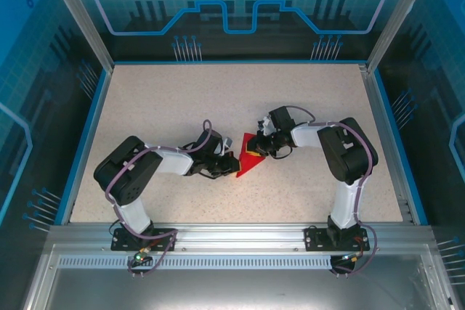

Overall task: Fold a paper plane with a square sheet of paper (pick it up from the middle)
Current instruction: Fourth fold the wing at the center of the table.

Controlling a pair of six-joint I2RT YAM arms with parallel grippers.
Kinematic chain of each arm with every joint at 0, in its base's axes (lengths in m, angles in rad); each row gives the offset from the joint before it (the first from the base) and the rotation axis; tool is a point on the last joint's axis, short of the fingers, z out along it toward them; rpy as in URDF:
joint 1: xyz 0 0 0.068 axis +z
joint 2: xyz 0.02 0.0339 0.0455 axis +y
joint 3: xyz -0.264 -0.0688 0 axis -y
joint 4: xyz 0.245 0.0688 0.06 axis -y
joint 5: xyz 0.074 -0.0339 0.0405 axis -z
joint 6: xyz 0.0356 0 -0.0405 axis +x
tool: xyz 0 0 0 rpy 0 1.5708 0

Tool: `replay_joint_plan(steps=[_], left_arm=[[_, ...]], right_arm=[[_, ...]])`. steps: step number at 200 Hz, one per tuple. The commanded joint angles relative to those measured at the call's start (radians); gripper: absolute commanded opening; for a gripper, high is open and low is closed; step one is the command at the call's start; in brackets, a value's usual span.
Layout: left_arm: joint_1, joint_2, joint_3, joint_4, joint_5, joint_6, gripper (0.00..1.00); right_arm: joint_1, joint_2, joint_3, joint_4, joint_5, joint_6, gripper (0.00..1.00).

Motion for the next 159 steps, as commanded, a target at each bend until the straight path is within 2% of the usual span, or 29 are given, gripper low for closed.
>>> replay_joint_plan(steps=[1,89,116,159], left_arm=[[0.009,-0.017,-0.013,-0.068,-0.031,-0.008,0.00],[0.008,0.020,-0.041,0.015,-0.007,-0.075,0.00],[0.008,0.019,-0.038,0.004,-0.011,-0.072,0.00],[0.009,0.016,-0.036,-0.024,-0.021,-0.066,0.00]], right_arm=[[-0.002,0.030,0.016,-0.027,0.015,-0.013,0.16],[0.014,0.035,0.049,-0.028,-0.028,-0.029,0.17],[0.014,0.052,0.070,-0.119,0.051,-0.042,0.16],[0.011,0.085,0.082,-0.175,0.093,-0.047,0.16]])
